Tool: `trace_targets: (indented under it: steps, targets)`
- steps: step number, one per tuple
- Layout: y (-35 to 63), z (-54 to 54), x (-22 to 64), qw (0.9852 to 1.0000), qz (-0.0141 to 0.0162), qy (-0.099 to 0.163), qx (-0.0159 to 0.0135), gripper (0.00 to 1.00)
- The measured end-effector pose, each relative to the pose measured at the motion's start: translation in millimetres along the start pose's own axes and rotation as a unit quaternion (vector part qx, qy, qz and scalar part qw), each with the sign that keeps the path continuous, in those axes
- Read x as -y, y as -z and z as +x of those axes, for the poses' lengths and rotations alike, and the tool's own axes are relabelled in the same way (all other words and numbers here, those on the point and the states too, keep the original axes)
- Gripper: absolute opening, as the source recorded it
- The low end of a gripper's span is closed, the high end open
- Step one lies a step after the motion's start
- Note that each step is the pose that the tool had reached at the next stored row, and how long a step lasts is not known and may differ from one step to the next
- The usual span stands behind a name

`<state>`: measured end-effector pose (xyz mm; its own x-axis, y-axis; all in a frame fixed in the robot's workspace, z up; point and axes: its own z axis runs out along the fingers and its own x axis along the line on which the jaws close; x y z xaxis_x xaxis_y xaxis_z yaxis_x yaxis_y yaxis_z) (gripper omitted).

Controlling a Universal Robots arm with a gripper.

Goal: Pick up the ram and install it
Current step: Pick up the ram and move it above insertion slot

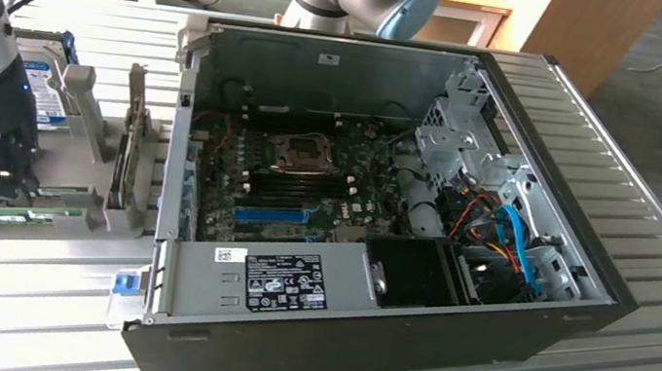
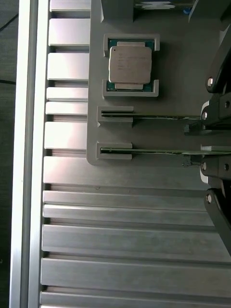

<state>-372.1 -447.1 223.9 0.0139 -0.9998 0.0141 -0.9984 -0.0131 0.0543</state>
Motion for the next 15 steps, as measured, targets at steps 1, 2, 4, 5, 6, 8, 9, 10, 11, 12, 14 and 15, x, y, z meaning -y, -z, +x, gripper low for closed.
trace_targets:
  steps: [1, 2, 4, 5, 6, 8, 9, 10, 11, 12, 14, 15]
  targets:
    - [0.0, 0.3, 0.0, 1.0, 0.0, 0.0, 0.0, 0.3]
    - [-0.1, 0.7, 0.0, 1.0, 0.0001, 0.0, 0.0, 0.3]
    - [0.0, 1.7, 0.0, 1.0, 0.0, 0.0, 0.0, 0.3]
    - [0.0, 2.1, 0.0, 1.0, 0.0, 0.0, 0.0, 0.3]
    - [0.0, 2.6, 0.0, 1.0, 0.0, 0.0, 0.0, 0.3]
    - [0.0, 3.4, 0.0, 1.0, 0.0, 0.0, 0.0, 0.3]
    - [0.0, 3.5, 0.0, 1.0, 0.0, 0.0, 0.0, 0.3]
    - [0.0, 3.5, 0.0, 1.0, 0.0, 0.0, 0.0, 0.3]
    - [0.0, 3.5, 0.0, 1.0, 0.0, 0.0, 0.0, 0.3]
    - [0.0, 3.5, 0.0, 1.0, 0.0, 0.0, 0.0, 0.3]
    - [-0.5, 3.6, 0.0, 1.0, 0.0, 0.0, 0.0, 0.3]
    - [-1.0, 3.7, 0.0, 1.0, 0.0, 0.0, 0.0, 0.3]
